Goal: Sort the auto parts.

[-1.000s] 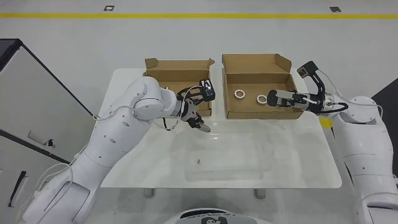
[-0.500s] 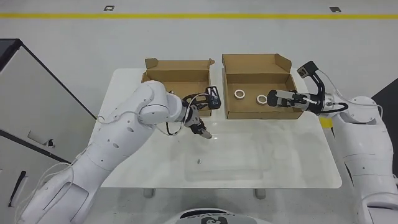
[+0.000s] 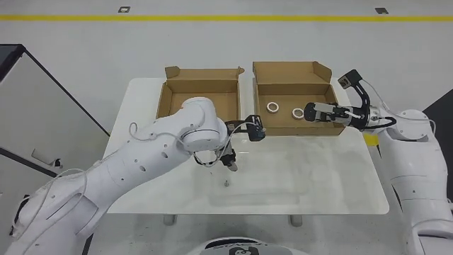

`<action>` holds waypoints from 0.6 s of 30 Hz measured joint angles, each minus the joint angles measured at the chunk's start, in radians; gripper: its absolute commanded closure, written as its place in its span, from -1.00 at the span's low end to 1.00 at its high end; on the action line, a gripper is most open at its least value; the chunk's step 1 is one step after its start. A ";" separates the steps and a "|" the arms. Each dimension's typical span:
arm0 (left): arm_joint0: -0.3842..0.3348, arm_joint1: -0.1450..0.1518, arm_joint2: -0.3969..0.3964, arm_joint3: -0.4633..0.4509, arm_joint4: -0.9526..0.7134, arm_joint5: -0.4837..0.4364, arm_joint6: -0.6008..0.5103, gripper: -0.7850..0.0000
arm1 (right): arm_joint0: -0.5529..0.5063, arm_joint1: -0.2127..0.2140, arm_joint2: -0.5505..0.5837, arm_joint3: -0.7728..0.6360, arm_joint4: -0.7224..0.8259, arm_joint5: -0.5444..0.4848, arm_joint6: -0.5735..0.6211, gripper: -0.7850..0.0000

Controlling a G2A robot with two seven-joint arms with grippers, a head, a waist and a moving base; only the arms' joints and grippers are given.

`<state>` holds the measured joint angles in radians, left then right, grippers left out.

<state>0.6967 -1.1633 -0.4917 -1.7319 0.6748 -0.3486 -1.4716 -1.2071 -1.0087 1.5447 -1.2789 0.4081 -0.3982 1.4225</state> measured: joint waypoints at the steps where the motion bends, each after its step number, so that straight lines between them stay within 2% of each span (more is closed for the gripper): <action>1: -0.006 -0.003 0.015 0.011 -0.007 -0.001 0.001 -1.00 | 0.000 0.000 0.000 0.000 0.000 0.000 0.000 -1.00; 8: -0.033 -0.013 0.055 0.061 -0.075 0.012 -0.012 -1.00 | 0.000 0.000 0.000 0.000 0.000 0.000 0.000 -1.00; 18: -0.020 -0.013 0.064 0.042 -0.067 -0.002 0.005 -1.00 | 0.000 0.000 0.000 0.000 0.000 0.000 0.000 -1.00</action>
<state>0.6763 -1.1763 -0.4280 -1.6899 0.6080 -0.3502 -1.4662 -1.2071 -1.0087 1.5447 -1.2789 0.4081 -0.3982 1.4225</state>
